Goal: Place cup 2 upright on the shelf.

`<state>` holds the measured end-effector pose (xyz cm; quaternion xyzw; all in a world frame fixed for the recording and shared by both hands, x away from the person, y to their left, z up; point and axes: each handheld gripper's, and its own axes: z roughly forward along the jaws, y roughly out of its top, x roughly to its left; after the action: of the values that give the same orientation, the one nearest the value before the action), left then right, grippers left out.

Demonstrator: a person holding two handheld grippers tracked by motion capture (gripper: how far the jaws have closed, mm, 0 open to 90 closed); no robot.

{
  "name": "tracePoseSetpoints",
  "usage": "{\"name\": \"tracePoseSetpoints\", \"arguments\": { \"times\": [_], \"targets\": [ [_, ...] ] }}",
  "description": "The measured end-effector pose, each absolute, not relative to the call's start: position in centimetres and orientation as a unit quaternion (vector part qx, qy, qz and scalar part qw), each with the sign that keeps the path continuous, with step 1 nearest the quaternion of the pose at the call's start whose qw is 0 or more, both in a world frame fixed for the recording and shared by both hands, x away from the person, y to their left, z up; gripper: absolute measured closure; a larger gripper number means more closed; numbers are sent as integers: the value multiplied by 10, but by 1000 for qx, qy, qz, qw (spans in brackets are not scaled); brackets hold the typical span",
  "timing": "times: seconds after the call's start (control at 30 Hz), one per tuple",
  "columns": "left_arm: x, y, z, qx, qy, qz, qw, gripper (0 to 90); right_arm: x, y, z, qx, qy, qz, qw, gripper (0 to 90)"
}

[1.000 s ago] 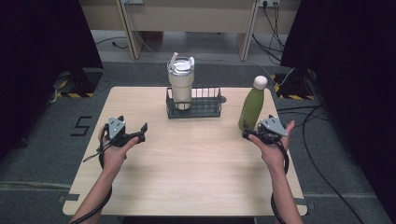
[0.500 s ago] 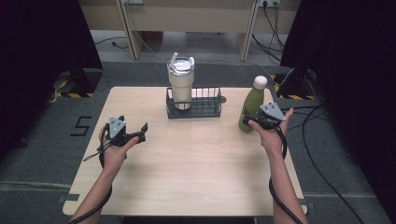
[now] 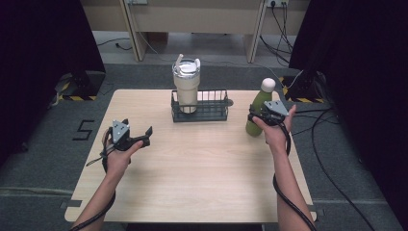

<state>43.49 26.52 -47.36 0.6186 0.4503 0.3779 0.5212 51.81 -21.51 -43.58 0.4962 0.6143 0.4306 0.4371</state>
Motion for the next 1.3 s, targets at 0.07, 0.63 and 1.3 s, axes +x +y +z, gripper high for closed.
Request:
{"name": "tracePoseSetpoints", "arguments": {
  "times": [0.07, 0.63, 1.3],
  "targets": [
    [435, 265, -474, 619, 450, 378, 521, 0, 520, -215, -436, 496, 615, 430, 437, 112],
    [434, 267, -470, 616, 448, 373, 530, 7, 526, -212, -436, 494, 617, 437, 428, 216],
    [434, 270, -468, 614, 446, 373, 533, 8, 522, -209, -432, 495, 620, 442, 418, 221]
  ]
}}
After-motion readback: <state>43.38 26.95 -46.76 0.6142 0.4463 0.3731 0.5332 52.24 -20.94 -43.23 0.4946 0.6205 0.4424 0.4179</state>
